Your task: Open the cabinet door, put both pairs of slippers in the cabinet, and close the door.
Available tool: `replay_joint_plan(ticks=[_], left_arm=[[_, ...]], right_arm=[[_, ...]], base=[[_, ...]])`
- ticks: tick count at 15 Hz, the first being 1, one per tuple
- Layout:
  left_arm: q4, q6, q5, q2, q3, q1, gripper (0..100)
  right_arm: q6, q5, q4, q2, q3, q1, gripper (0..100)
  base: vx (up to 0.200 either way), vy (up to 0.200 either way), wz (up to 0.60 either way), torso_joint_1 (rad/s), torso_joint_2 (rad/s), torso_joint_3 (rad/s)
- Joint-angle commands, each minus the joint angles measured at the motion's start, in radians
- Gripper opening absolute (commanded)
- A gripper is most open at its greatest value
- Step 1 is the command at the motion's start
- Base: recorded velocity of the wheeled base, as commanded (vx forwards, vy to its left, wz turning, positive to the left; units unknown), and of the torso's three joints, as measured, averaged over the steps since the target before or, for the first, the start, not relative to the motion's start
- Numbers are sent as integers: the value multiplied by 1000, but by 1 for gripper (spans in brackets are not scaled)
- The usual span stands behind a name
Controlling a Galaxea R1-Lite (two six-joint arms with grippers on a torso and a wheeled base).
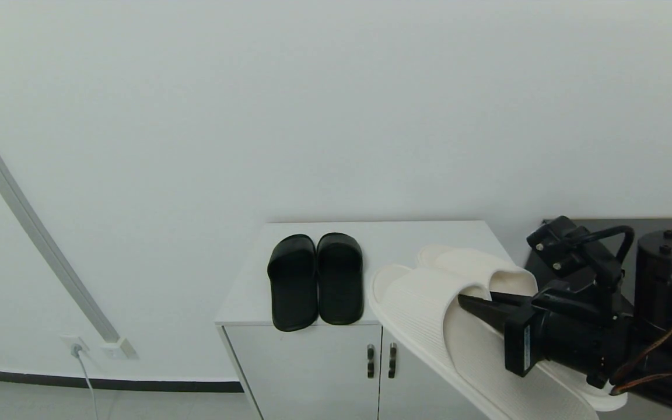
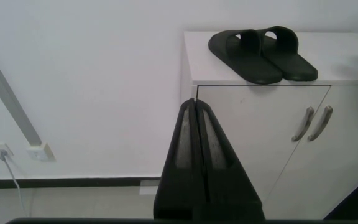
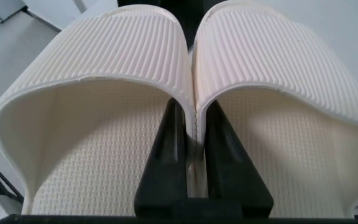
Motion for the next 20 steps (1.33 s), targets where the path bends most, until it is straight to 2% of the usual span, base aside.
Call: replay_joint_plan(ticks=[1, 7, 20], left_arm=[[0, 0, 0, 1, 0, 0, 0], [0, 0, 0, 1, 0, 0, 0], [0, 1, 2, 1, 0, 0, 0]], right_arm=[[1, 2, -1, 1, 4, 28, 0], [1, 4, -9, 24, 14, 45, 0], [-8, 1, -19, 35, 39, 39, 0]], base=[[-200, 0, 0, 7, -2, 2], [-200, 0, 0, 0, -1, 5], [0, 0, 0, 0, 0, 0]])
